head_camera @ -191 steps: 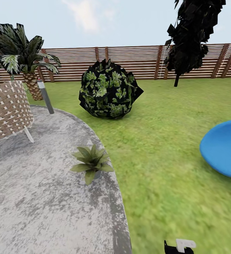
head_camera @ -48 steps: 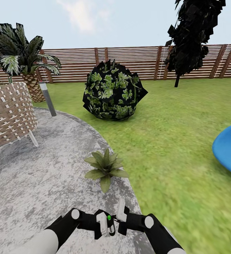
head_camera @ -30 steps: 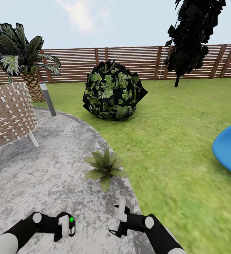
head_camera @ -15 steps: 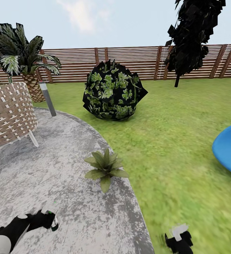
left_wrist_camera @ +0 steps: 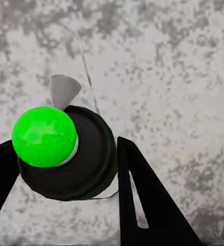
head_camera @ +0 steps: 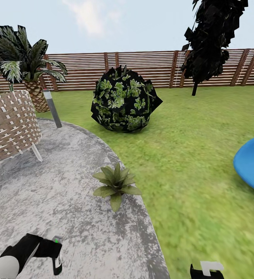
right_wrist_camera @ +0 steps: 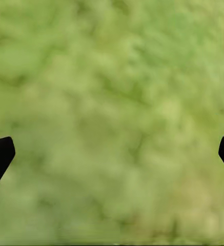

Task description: Pick up the pesticide atomizer in the garden and spray insectifuge to fully cover both potted plants in the garden.

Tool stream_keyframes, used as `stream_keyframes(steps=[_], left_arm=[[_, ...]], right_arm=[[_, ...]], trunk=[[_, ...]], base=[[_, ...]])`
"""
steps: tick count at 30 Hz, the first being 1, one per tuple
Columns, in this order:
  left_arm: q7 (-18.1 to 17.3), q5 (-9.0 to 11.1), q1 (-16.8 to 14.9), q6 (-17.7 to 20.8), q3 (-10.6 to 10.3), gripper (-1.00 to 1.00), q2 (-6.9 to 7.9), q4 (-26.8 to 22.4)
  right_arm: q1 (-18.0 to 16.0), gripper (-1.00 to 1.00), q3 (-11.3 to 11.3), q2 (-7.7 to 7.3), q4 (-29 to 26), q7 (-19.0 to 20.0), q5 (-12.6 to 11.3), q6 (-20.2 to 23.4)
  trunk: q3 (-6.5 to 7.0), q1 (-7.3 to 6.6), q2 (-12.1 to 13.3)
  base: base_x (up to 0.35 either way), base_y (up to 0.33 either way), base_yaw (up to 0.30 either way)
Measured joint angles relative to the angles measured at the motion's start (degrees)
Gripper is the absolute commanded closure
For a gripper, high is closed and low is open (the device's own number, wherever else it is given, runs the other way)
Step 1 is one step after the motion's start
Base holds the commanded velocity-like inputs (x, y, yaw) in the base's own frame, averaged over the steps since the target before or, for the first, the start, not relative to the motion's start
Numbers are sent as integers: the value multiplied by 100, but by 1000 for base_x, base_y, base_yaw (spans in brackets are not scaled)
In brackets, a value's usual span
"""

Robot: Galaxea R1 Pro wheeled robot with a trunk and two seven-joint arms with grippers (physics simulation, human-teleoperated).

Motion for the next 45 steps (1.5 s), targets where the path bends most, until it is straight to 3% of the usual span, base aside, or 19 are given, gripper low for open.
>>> stream_keyframes(steps=[2,4,5,7,9,12,15,21,29,35,39,42,45], left_arm=[[-18,0,-3,257,-28,100,-117,-80],[-33,-116,-18,489,-330,100,-321,-203],[-40,-176,-83,899,-599,100,-456,-357],[-111,-220,-158,1318,-808,100,-598,-576],[-402,-227,-263,1701,-918,100,-684,-899],[-1129,-267,-321,1890,-962,100,-662,-1239],[-1410,-322,-321,1913,-979,100,-639,-1621],[-1470,-720,-354,1951,-955,100,-627,-1998],[-1474,-755,-357,2074,-954,100,-606,-2012],[-1476,-786,-369,2066,-970,100,-400,-2002],[-1523,-1256,-401,2385,-969,100,-372,-1996],[-2389,-1981,-417,2570,-967,100,-370,-2004],[-2873,-2524,-501,2590,-960,100,-389,-2009]], right_arm=[[0,-100,8,0,12,118,-231,-5],[1,-100,4,0,15,272,-328,-4],[1,-100,4,3,21,312,-352,-4],[1,-100,5,6,24,327,-362,-4],[7,-100,2,3,25,334,-367,-4],[39,-100,-2,-26,17,337,-370,-5],[55,-100,1,-60,-23,337,-358,-4],[63,-100,9,-116,-16,339,-350,-12],[62,-100,17,-80,8,347,-344,-3],[62,-100,19,-85,9,354,-300,-7],[62,-100,18,-107,9,346,-299,-3],[62,-100,20,-113,9,345,-299,-3],[62,-100,18,-114,9,346,-303,-3]], trunk=[[0,0,0],[4,0,0],[9,0,0],[19,0,0],[30,0,0],[45,0,0],[52,0,0],[65,-3,0],[67,-1,0],[67,0,0],[67,0,0],[67,0,0],[67,-1,0]], base=[[0,0,-13],[0,0,-142],[0,0,-193],[0,0,-209],[0,0,-220],[0,0,-240],[0,0,-267],[122,75,-272],[180,230,-90],[7,14,-1],[0,0,0],[0,0,0],[57,42,0]])
